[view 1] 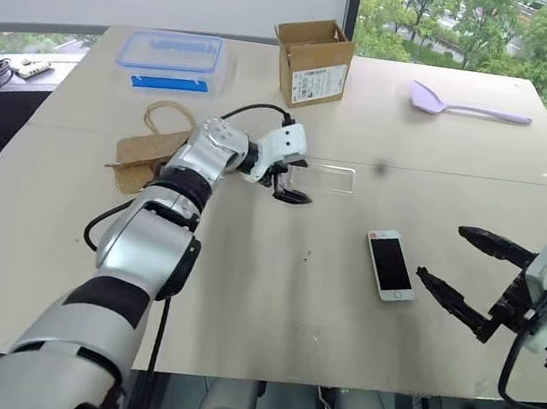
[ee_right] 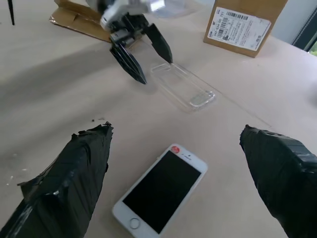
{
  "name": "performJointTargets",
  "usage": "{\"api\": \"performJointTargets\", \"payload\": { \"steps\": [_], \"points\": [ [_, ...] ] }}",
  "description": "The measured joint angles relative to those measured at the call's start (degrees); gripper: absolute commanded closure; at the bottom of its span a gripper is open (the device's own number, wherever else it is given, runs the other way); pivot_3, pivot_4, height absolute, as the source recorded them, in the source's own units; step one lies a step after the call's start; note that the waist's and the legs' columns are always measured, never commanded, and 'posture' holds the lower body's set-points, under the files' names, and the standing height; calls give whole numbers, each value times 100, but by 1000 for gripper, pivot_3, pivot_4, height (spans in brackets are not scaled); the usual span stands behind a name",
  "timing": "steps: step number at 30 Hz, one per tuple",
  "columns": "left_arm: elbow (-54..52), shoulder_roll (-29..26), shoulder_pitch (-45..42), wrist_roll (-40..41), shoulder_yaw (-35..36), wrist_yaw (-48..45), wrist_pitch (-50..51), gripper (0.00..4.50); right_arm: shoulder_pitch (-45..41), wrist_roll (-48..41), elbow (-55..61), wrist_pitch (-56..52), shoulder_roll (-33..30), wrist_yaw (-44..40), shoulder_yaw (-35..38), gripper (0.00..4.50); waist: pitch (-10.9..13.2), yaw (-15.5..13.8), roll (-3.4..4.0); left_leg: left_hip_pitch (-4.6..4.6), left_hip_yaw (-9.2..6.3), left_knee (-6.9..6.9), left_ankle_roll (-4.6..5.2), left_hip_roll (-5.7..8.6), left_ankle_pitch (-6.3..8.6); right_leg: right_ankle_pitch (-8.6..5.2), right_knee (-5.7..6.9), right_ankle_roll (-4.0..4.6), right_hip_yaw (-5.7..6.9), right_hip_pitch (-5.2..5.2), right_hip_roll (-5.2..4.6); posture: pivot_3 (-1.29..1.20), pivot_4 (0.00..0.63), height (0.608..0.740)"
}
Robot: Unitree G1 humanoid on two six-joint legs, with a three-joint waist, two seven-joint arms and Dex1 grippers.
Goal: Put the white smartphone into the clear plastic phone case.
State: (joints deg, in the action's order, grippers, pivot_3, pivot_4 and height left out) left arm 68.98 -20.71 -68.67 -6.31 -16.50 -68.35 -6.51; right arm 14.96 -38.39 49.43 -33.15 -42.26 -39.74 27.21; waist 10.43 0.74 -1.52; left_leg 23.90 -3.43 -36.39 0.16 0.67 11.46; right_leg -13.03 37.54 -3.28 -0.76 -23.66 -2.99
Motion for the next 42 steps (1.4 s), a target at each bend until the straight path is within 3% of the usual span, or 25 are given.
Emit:
{"api": "performJointTargets", "payload": {
  "steps": [1,2,8,9,14,20,27,28,29,30,34,42],
  "points": [
    [198,102,-73,-157,-92,-33,-4,1401,37,1,106,-6,44,126,-22,0,1,1,-1,-1,-1,-1,0,0,0,0,2,0,1,0,0,0,150,740],
    [247,132,-80,-211,-124,-71,-5,1653,53,-1,158,-7,64,165,-34,0,1,5,-1,-1,0,-1,0,0,0,0,4,0,0,0,0,0,150,740],
    [425,170,-191,-379,-141,-346,9,4395,246,-27,381,-44,78,395,-31,0,1,-3,-2,-3,-1,-2,0,0,0,0,7,0,0,0,0,0,150,740],
    [428,164,-191,-376,-103,-420,9,4465,263,-57,398,-47,60,409,-18,0,1,-2,-2,-3,-1,-3,0,0,0,0,7,0,0,1,0,0,150,740],
    [416,-88,-190,-167,293,-1042,36,4465,305,-139,391,-53,-44,400,102,0,1,9,-2,-4,-1,-3,0,-1,0,0,11,1,1,0,1,0,150,740],
    [-133,-768,64,170,622,-1989,366,4465,307,-282,272,-54,-211,272,282,0,1,3,-1,-6,-1,-4,0,-2,0,0,13,2,0,1,0,0,150,740],
    [-2249,-1302,1351,727,774,-2197,1313,4465,258,-306,116,-35,-246,157,215,0,1,-14,-1,-6,-3,-7,0,-23,0,3,16,8,1,1,-1,0,150,740],
    [-2428,-1272,1423,841,851,-2120,1351,3956,234,-302,116,-31,-245,157,163,0,1,-38,-1,-3,-7,-15,0,-23,0,2,19,6,6,2,-1,0,150,740],
    [-2520,-1261,1453,891,900,-2099,1354,3827,220,-301,116,-26,-244,157,130,0,1,-44,-1,-3,-6,-17,0,-23,0,2,19,6,5,2,-1,0,150,740],
    [-2639,-1226,1471,964,951,-2015,1335,3164,215,-292,116,-22,-236,158,67,0,1,-50,-1,-3,-5,-20,0,-23,0,1,19,4,5,4,-1,0,150,740],
    [-2509,-890,1333,820,852,-1443,894,1666,326,-266,133,-10,-232,133,5,0,0,-80,-2,-5,-4,-34,0,-10,0,1,20,2,4,12,0,0,150,740],
    [-704,-328,401,34,256,-978,-182,1666,872,-235,415,7,-150,179,376,0,0,-57,-6,-4,-5,-35,2,-3,1,0,24,0,4,12,2,0,150,740]
  ]
}}
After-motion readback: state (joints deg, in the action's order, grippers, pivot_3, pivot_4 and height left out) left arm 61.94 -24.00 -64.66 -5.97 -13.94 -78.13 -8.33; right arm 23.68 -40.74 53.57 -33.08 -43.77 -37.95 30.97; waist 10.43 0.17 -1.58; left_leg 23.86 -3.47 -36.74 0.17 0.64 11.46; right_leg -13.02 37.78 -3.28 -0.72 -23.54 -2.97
